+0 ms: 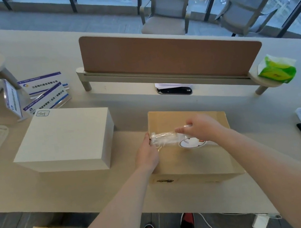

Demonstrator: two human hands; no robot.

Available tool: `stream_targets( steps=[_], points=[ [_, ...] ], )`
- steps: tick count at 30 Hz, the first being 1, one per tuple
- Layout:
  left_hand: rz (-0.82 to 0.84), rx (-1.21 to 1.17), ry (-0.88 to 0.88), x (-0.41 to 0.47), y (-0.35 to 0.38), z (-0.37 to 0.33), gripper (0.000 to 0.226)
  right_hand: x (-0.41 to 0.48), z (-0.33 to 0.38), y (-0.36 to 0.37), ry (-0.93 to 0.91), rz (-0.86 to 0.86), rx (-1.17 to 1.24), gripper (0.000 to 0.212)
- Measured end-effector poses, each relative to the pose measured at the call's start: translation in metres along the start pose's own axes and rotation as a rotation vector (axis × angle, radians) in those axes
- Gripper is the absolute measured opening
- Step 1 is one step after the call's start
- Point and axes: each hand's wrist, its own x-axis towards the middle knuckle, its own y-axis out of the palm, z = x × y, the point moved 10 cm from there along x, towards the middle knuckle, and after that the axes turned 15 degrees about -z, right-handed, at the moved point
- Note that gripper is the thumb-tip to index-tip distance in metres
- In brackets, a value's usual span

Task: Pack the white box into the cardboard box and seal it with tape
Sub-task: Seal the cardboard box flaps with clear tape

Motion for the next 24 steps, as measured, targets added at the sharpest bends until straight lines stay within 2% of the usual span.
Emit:
stream_targets(
  steps=[7, 11, 15, 17, 20, 24],
  points=[
    [-0.046, 0.08, 0.025, 0.0, 0.003, -0.002, 0.058, -0.007, -0.052, -0.017, 0.08, -0.084, -0.102, 0.062],
    [-0.036, 0.143, 0.034, -0.005, 0.005, -0.006, 0.063, -0.009, -0.047, -0.022, 0.031, -0.108, -0.35, 0.06],
    [-0.059, 0.217, 0.089, -0.012, 0.005, -0.011, 0.074, -0.005, -0.04, -0.028, -0.006, -0.228, -0.535, 0.063],
    [-0.075, 0.237, 0.146, -0.014, 0.007, -0.013, 0.074, -0.005, -0.037, -0.025, -0.02, -0.232, -0.555, 0.06],
    [-0.13, 0.161, 0.16, -0.016, 0.004, -0.019, 0.06, -0.003, -0.035, -0.023, -0.038, -0.227, -0.533, 0.053],
    [-0.127, 0.348, 0.255, -0.023, 0.009, -0.026, 0.062, 0.001, -0.039, -0.018, -0.052, -0.222, -0.461, 0.044]
  ],
)
